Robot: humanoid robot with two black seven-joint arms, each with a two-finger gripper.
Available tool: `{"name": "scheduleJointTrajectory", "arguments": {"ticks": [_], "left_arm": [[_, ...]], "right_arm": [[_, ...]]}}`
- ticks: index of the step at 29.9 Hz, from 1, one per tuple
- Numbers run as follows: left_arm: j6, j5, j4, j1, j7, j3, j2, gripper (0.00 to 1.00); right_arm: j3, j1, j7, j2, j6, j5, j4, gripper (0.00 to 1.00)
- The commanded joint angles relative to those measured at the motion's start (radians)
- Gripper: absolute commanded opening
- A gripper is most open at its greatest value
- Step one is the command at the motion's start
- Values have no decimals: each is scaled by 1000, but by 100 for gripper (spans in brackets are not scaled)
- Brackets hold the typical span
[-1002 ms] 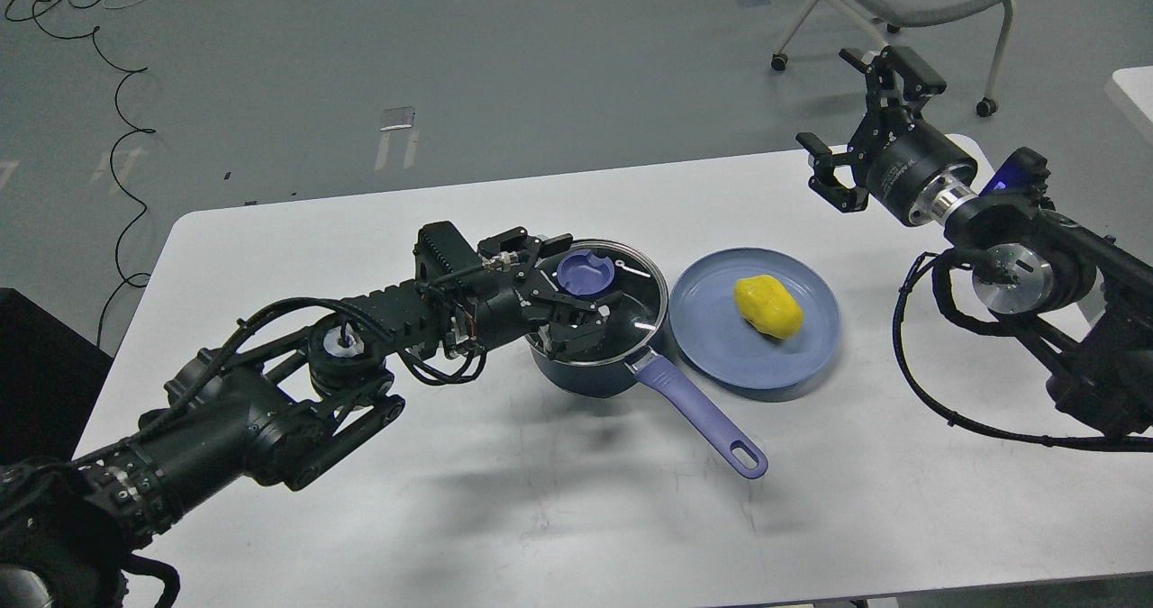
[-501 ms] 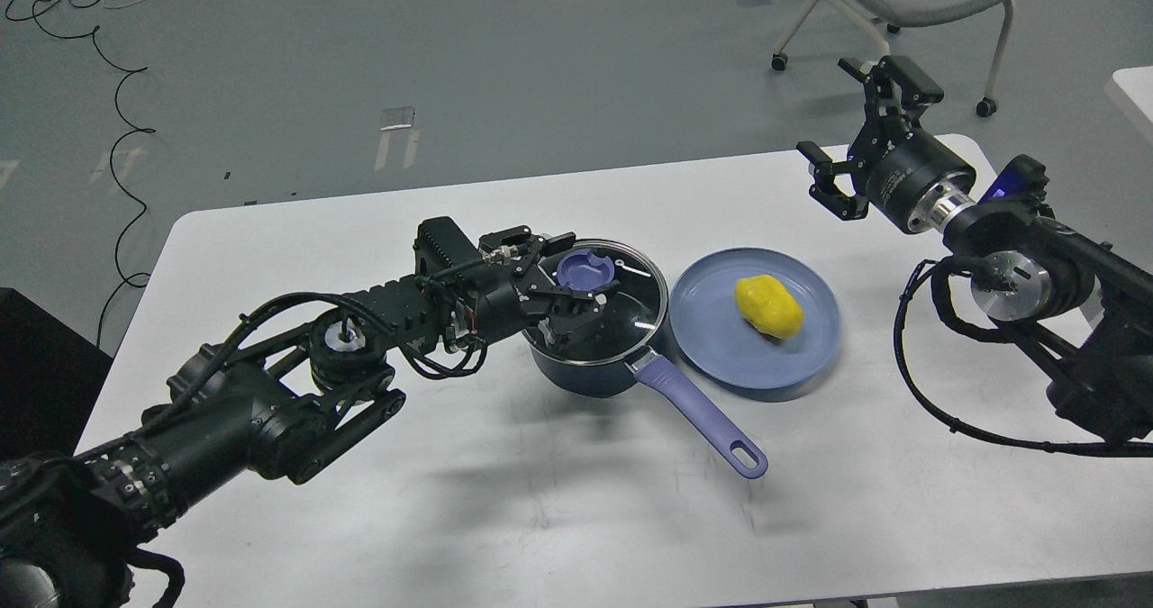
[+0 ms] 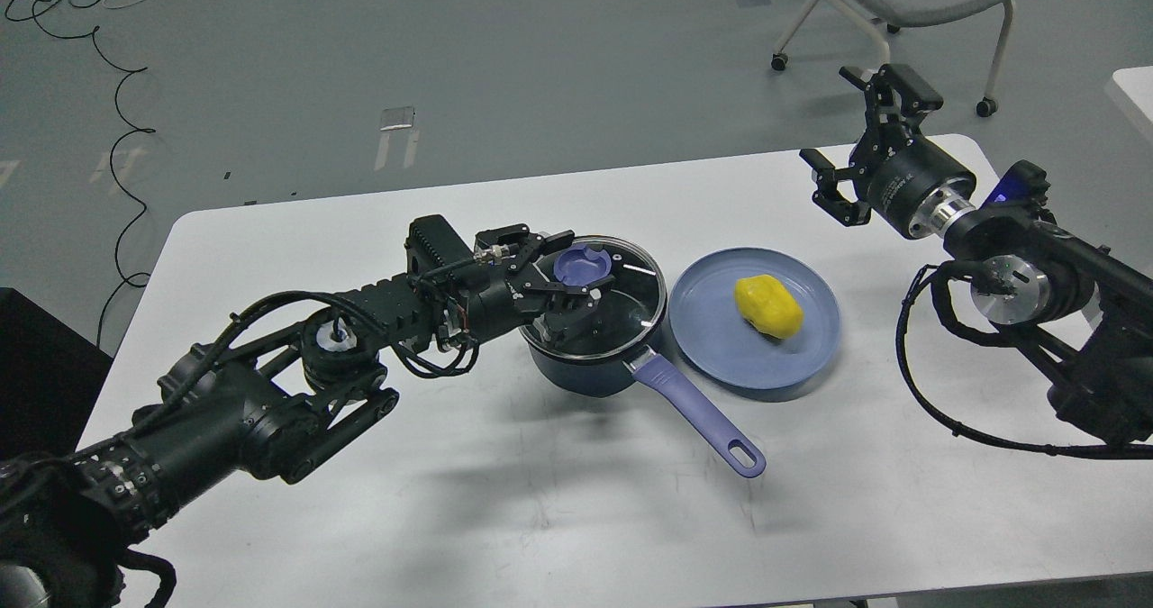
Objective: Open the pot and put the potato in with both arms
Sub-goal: 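Lower the left gripper and close it on the purple lid knob, then lift the glass lid off the pot and set it down nearer the robot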
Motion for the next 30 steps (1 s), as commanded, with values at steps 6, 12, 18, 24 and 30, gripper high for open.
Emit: {"name": "scheduleJointTrajectory", "arguments": {"ticks": [6,12,18,24,30], "left_arm": [[10,-3,-5,3,0,0,7,74],[12,-1,-5,7,0,2,4,74],[10,-1,-5,9,-3,3,2,63],[12,-3,-5,9,-5,37,5,51],[10,-3,-5,7,-5,35,7,48]], "right_arm": [[0,0,0,1,-4,0,0,100],[-1,0,2,0,-5,0,-5,100],[-1,-1,2,0,-19,0,-10,100],[-1,-1,2,0,-19,0,-11,100],[-3,-1,2,1,-22,0,-22,100]]}}
